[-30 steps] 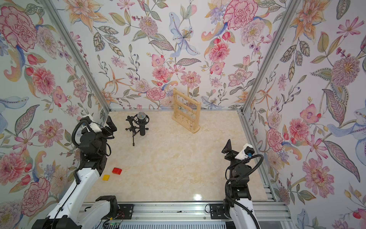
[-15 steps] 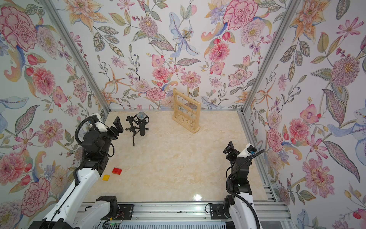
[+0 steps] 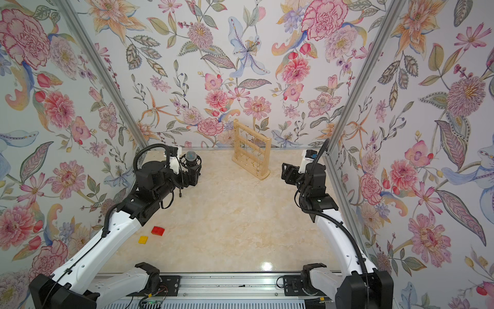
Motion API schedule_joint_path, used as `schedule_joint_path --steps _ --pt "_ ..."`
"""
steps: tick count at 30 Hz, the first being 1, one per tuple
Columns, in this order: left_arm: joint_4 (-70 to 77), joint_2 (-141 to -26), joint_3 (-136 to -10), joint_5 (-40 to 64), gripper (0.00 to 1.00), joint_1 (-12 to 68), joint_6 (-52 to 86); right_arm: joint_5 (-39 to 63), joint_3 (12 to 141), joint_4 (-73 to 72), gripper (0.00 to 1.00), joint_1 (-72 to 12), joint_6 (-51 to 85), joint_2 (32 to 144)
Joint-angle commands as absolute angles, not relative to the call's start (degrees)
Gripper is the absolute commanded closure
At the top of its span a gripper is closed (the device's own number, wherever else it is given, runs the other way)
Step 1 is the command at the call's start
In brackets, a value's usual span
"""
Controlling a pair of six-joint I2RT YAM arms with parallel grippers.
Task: Take the necklace off the jewelry display stand
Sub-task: Adjust the stand at the center of the board.
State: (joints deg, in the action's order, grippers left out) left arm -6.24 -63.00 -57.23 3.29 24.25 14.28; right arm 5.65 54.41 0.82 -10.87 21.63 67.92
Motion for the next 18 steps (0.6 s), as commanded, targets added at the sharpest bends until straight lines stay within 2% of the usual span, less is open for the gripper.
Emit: schedule_joint_path --steps 1,4,7,14,18 --pt "-6.4 -61.8 -53.3 3.3 0.01 25.0 12.1 7.2 60.9 5.5 0.32 -13.2 19.9 74.8" --pt "-3.5 -61.5 -50.3 2.5 0.01 25.0 12.4 8.5 66.3 4.6 0.44 -13.8 19.3 81.2" --pt "-3.3 -61.9 -49.1 2.8 0.01 25.0 12.2 8.6 69.5 1.9 0.51 -14.0 18.4 86.3" --pt "-2.2 -60.4 -47.7 1.9 0.01 25.0 11.6 14.2 73.6 -4.8 0.52 -13.4 15.0 94.3" --pt "-2.5 -60.4 -47.5 1.4 0.01 25.0 11.1 11.9 75.0 -7.0 0.51 -13.6 16.2 97.3"
